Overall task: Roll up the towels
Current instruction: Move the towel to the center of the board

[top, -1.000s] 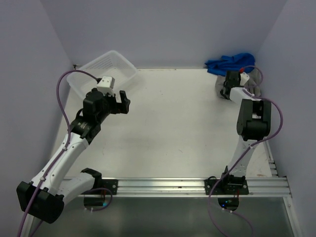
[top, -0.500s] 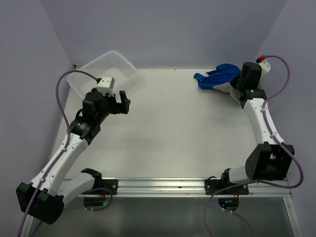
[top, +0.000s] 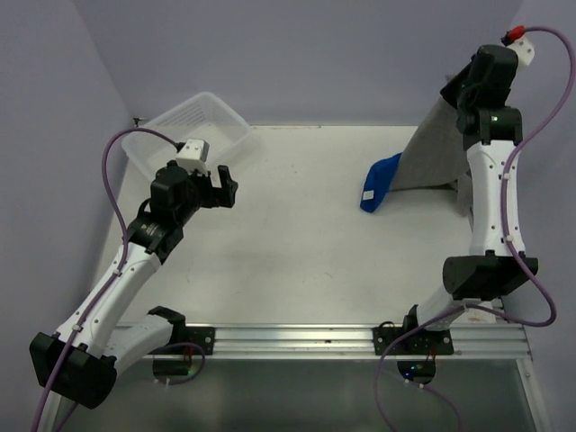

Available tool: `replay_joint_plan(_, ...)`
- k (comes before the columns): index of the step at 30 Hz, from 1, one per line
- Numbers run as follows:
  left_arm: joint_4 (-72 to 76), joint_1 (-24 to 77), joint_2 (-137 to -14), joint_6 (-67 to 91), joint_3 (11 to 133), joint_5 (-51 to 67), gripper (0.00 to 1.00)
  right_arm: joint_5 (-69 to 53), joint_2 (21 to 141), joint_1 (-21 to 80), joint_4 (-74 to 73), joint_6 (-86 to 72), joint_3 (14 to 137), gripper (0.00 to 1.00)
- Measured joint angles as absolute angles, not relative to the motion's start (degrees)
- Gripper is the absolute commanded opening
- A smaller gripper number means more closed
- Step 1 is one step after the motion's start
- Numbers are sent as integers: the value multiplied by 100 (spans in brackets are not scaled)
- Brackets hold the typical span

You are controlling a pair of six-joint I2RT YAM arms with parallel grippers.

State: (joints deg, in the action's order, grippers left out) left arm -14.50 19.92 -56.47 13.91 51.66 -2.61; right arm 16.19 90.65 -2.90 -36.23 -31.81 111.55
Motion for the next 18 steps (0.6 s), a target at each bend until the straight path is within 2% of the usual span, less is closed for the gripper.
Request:
replay_joint_plan(6, -1450, 1992, -5673, 1391, 5166, -263, 100, 1529, 10243, -290, -4364, -2923, 13443, 0)
replay_joint_plan(8, -1455, 1992, -5684, 1391, 5166, -266, 100, 1431, 10425, -290, -4460, -2877, 13828, 0)
replay_joint_plan(11, -1461, 1992, -5684, 1391, 5166, -266, 100, 1251, 10195, -290, -4451, -2842, 13489, 0)
replay_joint_plan(18, -1466, 1992, -5695, 1391, 5166, -268, 100, 543, 8593, -224, -4268, -2847, 11048, 0)
